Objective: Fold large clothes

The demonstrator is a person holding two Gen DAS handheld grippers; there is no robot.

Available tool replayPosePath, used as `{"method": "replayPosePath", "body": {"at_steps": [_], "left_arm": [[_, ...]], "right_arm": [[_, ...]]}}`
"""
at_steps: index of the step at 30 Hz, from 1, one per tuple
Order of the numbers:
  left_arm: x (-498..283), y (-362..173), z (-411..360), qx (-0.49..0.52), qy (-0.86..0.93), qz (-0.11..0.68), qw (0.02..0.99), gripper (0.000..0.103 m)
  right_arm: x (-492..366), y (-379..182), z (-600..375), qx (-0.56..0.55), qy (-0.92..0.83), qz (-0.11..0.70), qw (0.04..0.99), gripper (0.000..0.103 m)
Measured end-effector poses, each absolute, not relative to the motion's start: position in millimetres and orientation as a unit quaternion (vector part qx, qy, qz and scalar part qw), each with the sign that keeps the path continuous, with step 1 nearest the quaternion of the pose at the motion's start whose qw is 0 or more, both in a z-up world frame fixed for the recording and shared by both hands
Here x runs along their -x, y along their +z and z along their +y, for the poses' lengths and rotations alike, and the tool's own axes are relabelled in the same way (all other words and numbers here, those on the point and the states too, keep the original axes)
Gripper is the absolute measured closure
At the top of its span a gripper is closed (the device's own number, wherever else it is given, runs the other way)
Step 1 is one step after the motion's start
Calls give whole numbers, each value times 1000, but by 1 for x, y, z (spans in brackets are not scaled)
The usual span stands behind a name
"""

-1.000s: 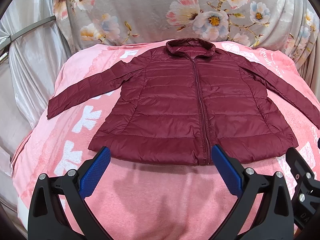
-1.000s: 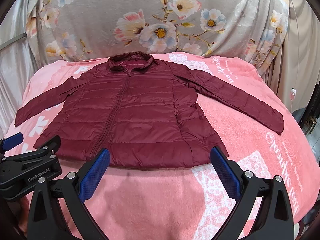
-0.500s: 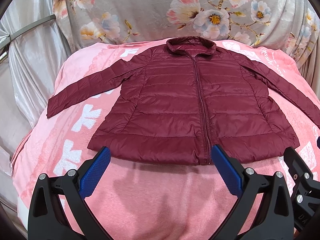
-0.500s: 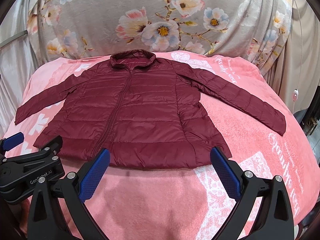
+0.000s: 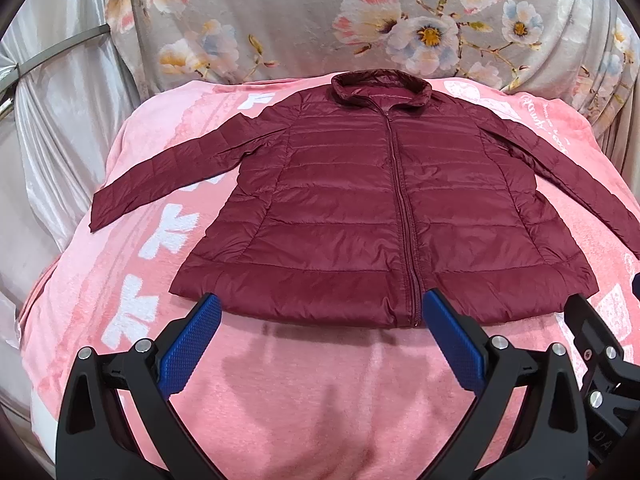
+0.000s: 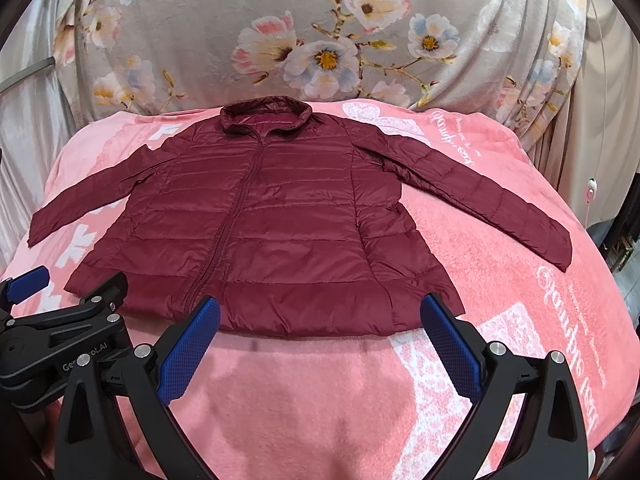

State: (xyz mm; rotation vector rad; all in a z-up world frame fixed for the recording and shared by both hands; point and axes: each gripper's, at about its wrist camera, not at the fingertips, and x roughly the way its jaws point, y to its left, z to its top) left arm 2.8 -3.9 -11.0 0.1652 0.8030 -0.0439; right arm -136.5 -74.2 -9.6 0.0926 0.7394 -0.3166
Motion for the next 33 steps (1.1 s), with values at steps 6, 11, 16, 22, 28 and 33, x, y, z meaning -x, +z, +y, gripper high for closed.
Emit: {"method": "replayPosePath", "body": {"at_steps": [6,11,16,22,28,33], "left_arm": [[-3,-11,-5,-80,-21,391,917,5],[-2,-12,-6,-78,-21,391,917,5],[-2,-14,-7,-79,-22,392,916,5],[-1,-17,-9,-77,-20,395,915,5],[-4,-18,-7,-71,-21,400,913,5],[-6,-18,-3,-67,-20,402,913,5]], "right_arm": [[136,-9,-74,-45,-154,361,919,5],[136,-9,-74,-45,-155,360,919,5],[136,-9,-74,-45,-155,360,919,5],[136,-9,-74,-45,-155,361,919,5],[138,-10,-75,-47,-156,363,917,5],[138,-12,-76,-47,-156,364,917,5]]}}
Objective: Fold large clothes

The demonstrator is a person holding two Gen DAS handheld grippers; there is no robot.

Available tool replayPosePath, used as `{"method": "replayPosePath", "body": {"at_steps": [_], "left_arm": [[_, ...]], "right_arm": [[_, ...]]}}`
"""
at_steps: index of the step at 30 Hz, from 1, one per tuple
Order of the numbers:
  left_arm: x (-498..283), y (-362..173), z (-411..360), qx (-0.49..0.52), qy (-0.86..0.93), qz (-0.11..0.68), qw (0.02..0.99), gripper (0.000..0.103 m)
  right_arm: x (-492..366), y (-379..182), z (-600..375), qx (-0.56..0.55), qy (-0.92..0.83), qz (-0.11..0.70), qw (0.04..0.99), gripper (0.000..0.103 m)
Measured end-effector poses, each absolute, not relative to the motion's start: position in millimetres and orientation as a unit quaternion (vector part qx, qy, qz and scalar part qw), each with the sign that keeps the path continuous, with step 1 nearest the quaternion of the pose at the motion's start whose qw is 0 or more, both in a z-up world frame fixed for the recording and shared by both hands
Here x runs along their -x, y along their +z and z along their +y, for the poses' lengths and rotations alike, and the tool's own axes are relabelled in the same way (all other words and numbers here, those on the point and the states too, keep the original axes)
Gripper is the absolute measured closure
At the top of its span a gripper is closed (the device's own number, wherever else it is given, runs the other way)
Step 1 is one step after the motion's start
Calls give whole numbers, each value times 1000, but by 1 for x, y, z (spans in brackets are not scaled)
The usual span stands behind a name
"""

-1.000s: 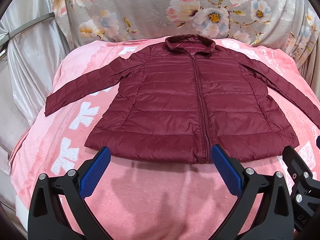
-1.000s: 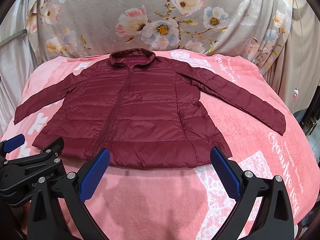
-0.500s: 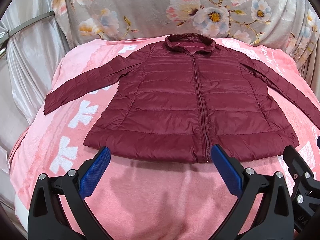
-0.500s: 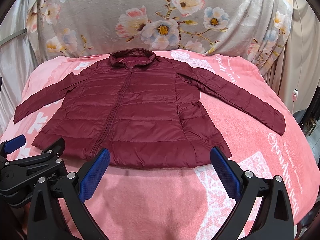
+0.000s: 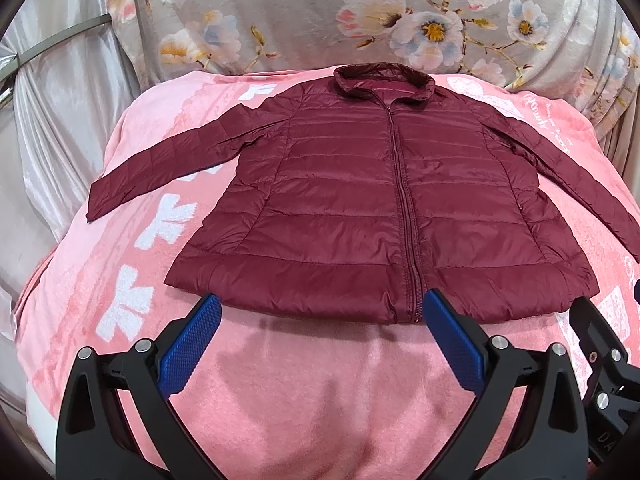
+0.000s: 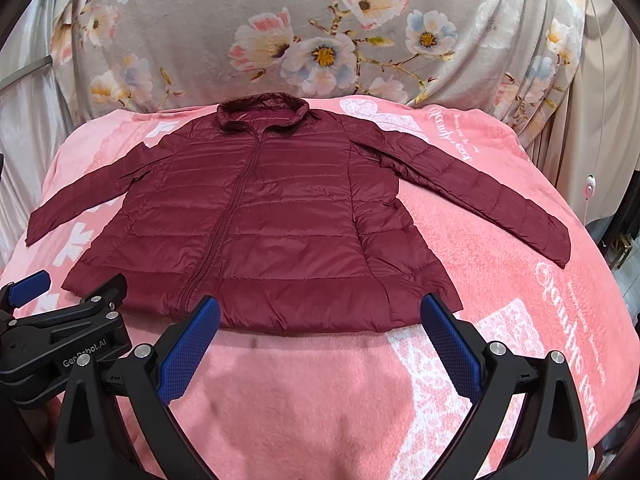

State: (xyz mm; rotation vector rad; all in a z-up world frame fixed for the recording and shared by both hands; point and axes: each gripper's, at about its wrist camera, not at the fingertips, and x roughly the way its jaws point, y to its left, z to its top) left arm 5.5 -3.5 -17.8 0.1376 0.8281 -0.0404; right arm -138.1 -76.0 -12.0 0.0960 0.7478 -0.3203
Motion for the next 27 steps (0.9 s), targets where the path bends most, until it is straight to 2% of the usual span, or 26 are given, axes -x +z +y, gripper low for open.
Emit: {"method": "replayPosePath", "body": {"at_steps": [18,23,27], "left_arm": [[-17,-26,5,-62,-13,411,909,5],[-31,-30,13,-55,-4,419,906,5],[-46,-33,21,-48,2,421,906,5]], "right_arm": [[126,-16,-84,-61,-147,380,911,5],[112,-23,-138,-120,-171,391,896,5],[108,-30,-218,-223,-211,378,874,5]]}}
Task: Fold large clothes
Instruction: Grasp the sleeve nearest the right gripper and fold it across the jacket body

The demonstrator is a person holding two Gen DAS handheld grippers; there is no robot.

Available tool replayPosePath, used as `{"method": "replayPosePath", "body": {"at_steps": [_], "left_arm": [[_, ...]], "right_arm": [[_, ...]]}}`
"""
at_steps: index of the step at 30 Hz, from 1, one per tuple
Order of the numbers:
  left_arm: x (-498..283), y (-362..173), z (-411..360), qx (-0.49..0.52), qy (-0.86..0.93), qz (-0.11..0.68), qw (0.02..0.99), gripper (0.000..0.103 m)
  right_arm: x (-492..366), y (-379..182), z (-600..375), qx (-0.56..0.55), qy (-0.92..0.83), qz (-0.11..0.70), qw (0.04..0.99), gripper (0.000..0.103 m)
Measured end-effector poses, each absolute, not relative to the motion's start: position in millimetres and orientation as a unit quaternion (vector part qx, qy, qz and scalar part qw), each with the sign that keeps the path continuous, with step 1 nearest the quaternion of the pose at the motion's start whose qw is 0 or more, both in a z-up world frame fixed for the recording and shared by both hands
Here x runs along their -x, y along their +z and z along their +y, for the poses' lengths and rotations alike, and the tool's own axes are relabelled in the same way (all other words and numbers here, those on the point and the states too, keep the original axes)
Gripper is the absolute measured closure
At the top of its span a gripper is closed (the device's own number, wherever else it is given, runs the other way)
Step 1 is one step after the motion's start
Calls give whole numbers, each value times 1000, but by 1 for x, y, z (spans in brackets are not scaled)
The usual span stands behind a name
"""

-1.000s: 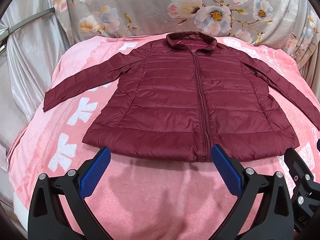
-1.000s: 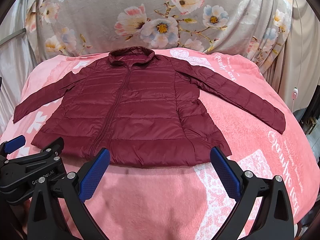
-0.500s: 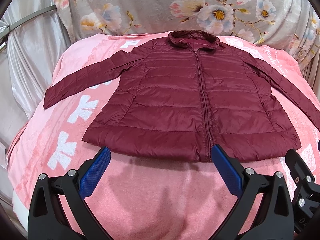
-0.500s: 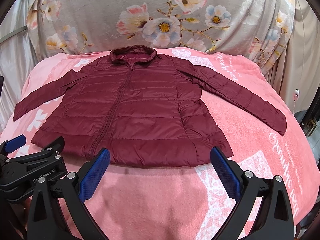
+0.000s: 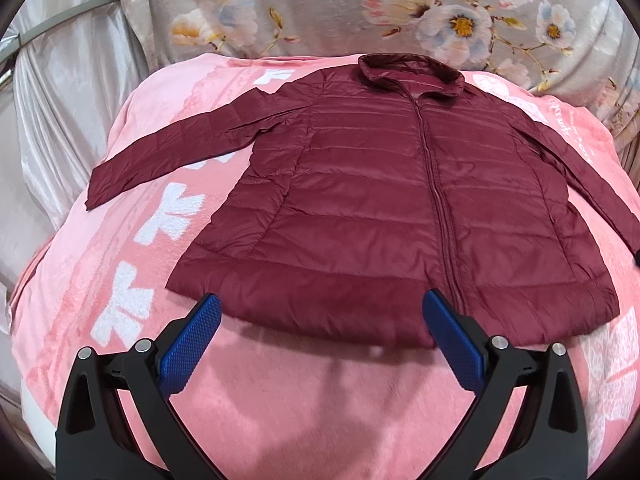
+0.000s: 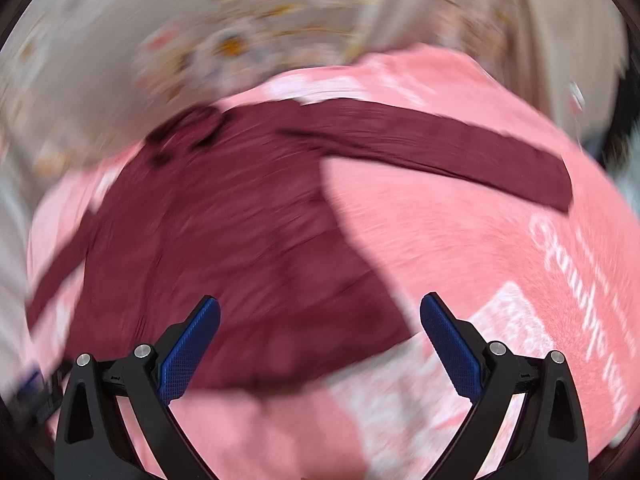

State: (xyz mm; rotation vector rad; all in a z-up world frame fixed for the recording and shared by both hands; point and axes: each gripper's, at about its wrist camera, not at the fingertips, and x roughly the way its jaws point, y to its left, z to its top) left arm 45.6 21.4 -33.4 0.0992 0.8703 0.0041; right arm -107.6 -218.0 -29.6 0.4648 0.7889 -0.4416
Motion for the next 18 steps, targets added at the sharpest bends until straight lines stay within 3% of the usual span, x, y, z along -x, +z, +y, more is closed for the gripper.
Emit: {"method": "replayPosePath", "body": {"at_steps": [12,16,18], "left_arm": [[-106,-55,39,-54,43,431,900,5],[-126,-64,42,-43,32,442,895,5],[-133,-67,42,-33,23,447,893,5]], "right_arm": [[139,-98,-440,-458,-396,289,742,7],[139,-111,-462,-474,-413,268,730,14],[136,-108,-466,-452,-430,255,739,26]]}}
